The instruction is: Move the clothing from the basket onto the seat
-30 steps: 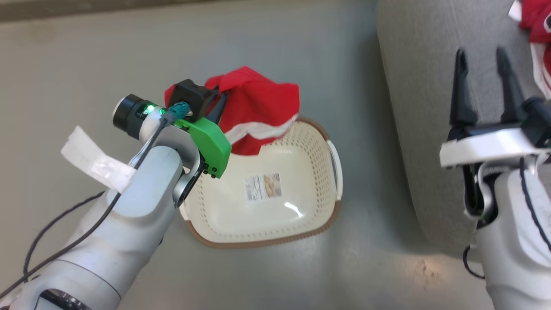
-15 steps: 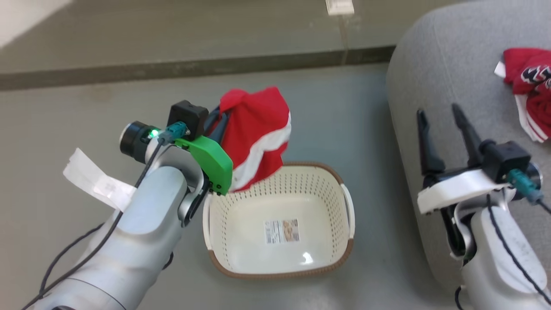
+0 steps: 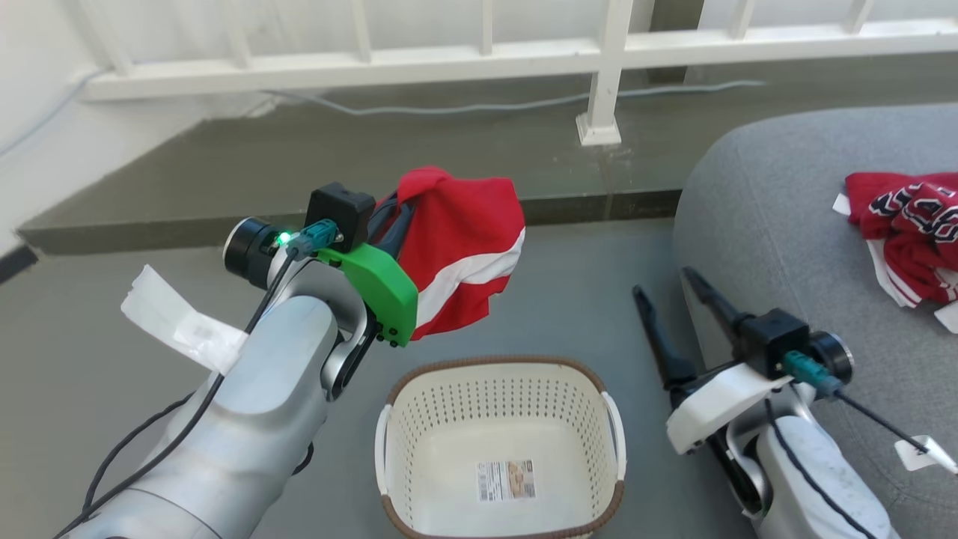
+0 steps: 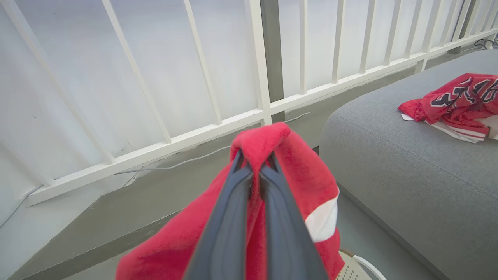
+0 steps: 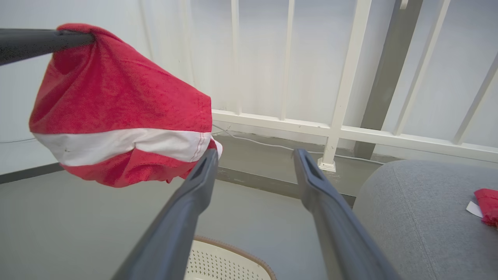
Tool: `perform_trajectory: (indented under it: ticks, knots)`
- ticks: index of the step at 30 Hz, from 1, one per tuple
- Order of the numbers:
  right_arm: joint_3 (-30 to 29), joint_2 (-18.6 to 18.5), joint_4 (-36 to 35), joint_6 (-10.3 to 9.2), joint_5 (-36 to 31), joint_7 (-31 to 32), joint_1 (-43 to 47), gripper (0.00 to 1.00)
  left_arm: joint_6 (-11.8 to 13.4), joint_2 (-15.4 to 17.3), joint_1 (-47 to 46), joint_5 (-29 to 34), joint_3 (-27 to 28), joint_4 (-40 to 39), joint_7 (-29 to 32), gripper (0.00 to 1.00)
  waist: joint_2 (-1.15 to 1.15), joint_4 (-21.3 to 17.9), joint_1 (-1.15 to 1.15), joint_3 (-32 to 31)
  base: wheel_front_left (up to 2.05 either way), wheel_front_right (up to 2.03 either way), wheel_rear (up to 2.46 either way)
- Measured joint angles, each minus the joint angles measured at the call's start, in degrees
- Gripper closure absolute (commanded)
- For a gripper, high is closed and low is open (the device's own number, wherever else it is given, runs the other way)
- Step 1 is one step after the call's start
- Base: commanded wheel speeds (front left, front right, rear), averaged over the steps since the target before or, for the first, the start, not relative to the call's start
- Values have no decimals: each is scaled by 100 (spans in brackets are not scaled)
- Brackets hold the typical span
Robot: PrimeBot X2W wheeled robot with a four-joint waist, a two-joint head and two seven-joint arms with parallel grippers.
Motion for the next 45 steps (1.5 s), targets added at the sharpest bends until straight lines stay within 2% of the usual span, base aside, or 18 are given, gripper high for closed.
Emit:
perform_trajectory:
  ticks: [12, 28, 45]
  knots:
    - [857, 100, 521, 127, -15, 34, -158, 0, 59, -149, -201, -125, -30, -309, 235, 100, 0, -22, 0, -245, 0, 0, 0]
    - [1831, 127, 1273, 131, -2, 33, -850, 0, 118, -189, -282, -123, -257, -666, 447, 100, 0, 113, 0, -215, 0, 0, 0]
    - [2095, 140, 1602, 134, -90, 16, -1428, 0, 187, -205, -282, -124, -338, -865, 604, 100, 0, 246, 0, -186, 0, 0, 0]
